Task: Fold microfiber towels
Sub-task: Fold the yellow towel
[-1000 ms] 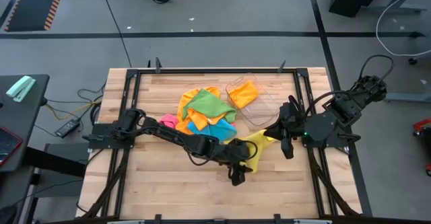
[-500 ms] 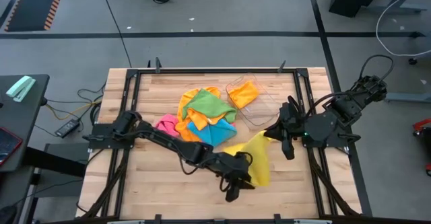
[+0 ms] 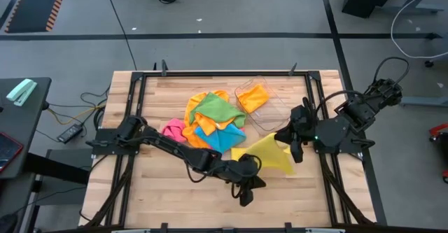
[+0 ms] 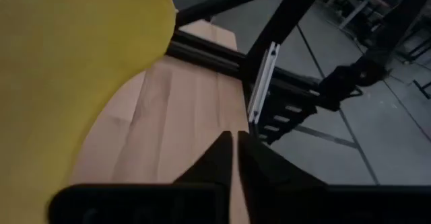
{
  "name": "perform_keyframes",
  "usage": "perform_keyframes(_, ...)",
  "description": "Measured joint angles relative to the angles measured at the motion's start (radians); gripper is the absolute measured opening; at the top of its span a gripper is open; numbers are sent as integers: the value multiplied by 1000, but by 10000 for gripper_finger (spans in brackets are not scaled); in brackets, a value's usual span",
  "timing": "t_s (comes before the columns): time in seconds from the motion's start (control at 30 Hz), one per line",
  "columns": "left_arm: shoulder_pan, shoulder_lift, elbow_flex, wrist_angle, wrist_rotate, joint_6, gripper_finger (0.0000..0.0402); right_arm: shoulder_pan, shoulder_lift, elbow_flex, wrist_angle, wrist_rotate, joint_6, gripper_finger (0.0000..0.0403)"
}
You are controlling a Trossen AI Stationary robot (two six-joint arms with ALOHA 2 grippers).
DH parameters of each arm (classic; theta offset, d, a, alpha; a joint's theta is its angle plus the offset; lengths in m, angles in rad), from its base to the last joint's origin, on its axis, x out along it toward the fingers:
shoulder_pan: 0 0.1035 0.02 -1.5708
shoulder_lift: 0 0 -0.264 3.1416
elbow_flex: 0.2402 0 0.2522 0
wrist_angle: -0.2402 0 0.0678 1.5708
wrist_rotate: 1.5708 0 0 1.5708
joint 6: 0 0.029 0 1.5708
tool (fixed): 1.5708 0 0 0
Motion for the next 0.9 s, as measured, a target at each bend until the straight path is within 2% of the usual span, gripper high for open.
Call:
perform_keyframes(0.13, -13, 0, 0, -56, 0, 0, 101, -7, 17, -1, -2, -44, -6, 6)
perform_keyframes(0.27, -24, -7, 0, -46, -11, 0, 133, -7, 19, -1, 4, -48, -3, 6)
perform_keyframes(0.37, -32, -38, 0, -61, -40, 17, 140, -12, 21, 25, 26, -30, -18, 6)
perform_keyframes(0.43, -41, -74, 0, -76, -96, 50, 140, -12, 20, 54, 68, -20, -66, 6)
perform_keyframes(0.53, -53, -134, 0, -103, -177, 131, 136, -11, 20, 127, 103, -1, -142, 6)
perform_keyframes(0.63, -56, -199, 0, -111, -213, 231, 129, -20, 18, 208, 140, 15, -219, 6)
perform_keyframes(0.77, -55, -278, 1, -110, -292, 320, 131, -40, 19, 292, 173, 100, -287, 6)
perform_keyframes(0.9, -55, -315, 1, -113, -418, 347, 158, -50, 35, 327, 189, 241, -343, 6)
